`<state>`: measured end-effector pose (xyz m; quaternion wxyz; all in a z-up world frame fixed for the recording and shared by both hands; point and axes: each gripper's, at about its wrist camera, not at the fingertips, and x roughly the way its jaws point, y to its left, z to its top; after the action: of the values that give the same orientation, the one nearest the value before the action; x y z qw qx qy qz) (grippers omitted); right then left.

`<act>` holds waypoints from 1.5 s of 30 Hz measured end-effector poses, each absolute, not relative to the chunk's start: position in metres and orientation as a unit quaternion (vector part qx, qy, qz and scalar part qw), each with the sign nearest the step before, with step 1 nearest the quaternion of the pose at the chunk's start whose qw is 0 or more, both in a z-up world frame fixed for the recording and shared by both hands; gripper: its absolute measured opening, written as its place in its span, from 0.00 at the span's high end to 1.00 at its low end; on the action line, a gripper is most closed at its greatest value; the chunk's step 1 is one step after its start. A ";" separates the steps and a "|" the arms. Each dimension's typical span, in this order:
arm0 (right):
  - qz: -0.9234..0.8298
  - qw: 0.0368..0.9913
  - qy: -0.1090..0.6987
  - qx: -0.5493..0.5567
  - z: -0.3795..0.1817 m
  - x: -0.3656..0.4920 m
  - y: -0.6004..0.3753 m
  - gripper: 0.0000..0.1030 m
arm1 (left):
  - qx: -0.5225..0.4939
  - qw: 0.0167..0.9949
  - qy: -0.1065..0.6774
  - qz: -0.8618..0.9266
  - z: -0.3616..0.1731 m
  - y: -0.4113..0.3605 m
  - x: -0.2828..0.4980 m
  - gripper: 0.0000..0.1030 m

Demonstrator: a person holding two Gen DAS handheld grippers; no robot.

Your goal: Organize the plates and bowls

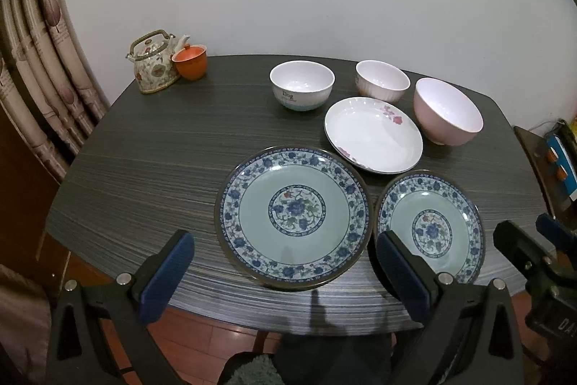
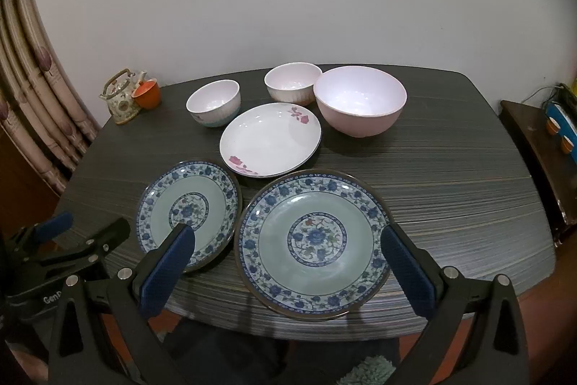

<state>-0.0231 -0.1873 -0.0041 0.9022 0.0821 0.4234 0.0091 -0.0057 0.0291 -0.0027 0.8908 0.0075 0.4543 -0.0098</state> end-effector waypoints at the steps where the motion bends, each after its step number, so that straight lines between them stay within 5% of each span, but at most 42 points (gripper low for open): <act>1: 0.009 0.902 0.423 0.084 -0.004 -0.024 -0.187 0.01 | 0.006 0.891 0.454 -0.009 -0.003 0.029 -0.006 0.00; 45: 0.009 0.899 0.429 0.089 -0.005 -0.033 -0.182 0.01 | 0.009 0.881 0.473 -0.001 -0.009 0.033 -0.004 0.00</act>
<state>-0.0334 -0.1815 -0.0053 0.8989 0.0887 0.4291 0.0089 -0.0038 0.0335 -0.0086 0.8812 0.0093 0.4727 -0.0006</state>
